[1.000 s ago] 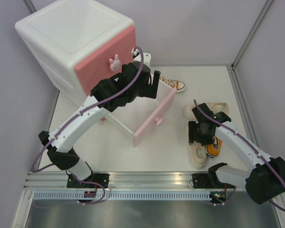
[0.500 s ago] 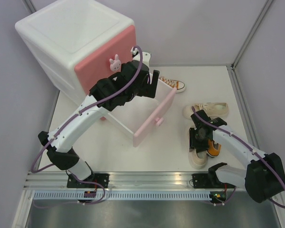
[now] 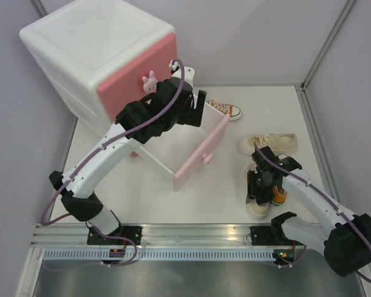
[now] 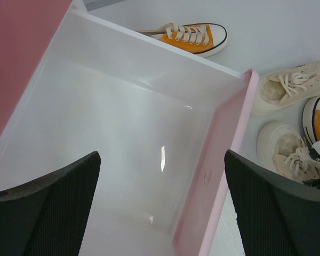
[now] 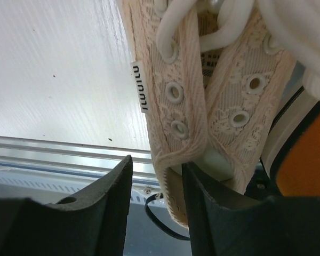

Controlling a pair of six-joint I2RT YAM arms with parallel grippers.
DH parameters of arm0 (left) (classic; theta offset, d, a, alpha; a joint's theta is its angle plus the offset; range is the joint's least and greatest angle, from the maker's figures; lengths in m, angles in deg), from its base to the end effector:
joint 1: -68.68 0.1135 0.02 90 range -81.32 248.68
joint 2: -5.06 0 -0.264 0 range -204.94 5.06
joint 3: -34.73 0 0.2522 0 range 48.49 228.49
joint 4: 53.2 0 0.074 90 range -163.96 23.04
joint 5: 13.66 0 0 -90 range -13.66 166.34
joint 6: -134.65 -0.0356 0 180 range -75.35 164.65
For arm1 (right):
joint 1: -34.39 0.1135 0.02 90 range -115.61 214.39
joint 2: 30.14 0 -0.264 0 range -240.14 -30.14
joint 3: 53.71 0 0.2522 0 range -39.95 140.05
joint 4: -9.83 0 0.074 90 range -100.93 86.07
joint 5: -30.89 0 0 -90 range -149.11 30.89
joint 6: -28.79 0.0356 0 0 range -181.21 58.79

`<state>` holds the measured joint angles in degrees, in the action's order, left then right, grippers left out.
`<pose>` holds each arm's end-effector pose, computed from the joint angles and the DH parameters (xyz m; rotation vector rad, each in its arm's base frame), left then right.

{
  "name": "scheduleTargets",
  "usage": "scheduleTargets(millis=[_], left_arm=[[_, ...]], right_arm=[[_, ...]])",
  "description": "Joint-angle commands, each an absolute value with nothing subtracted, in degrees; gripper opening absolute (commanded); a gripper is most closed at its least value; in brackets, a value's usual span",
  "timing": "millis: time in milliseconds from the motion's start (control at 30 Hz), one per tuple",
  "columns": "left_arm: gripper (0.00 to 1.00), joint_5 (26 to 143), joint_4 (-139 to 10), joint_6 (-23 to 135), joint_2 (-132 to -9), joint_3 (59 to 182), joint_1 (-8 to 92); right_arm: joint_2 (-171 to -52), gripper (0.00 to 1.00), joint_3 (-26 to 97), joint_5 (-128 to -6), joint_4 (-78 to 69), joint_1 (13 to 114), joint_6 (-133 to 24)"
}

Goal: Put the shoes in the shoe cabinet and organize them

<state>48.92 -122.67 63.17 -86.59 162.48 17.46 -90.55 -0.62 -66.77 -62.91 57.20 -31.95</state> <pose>0.2129 -0.2389 0.4679 0.3218 2.0637 -0.2234 0.1444 0.0659 0.2033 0.1528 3.0262 0.2979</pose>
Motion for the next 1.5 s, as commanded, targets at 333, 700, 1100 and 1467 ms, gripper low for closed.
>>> scheduleTargets(millis=[333, 700, 1100, 1467], left_arm=[[1.00, 50.06, -122.42, 61.44, -86.35, 163.45, 17.79], [1.00, 49.80, -122.07, 61.96, -85.82, 161.95, 17.79], [1.00, 49.80, -121.19, 61.53, -85.90, 165.29, 18.15], [1.00, 48.92, -117.86, 61.26, -84.24, 169.34, 20.87]], right_arm=[[-95.09, 0.42, -3.03, -71.67, -65.89, 60.49, -30.19], [-92.89, 0.01, 0.91, -68.09, -66.94, 63.66, -28.60], [-101.41, 0.00, 33.85, -54.99, -76.60, 63.66, -36.85], [-115.74, 0.00, 76.30, -54.97, -82.50, 63.74, -45.55]])
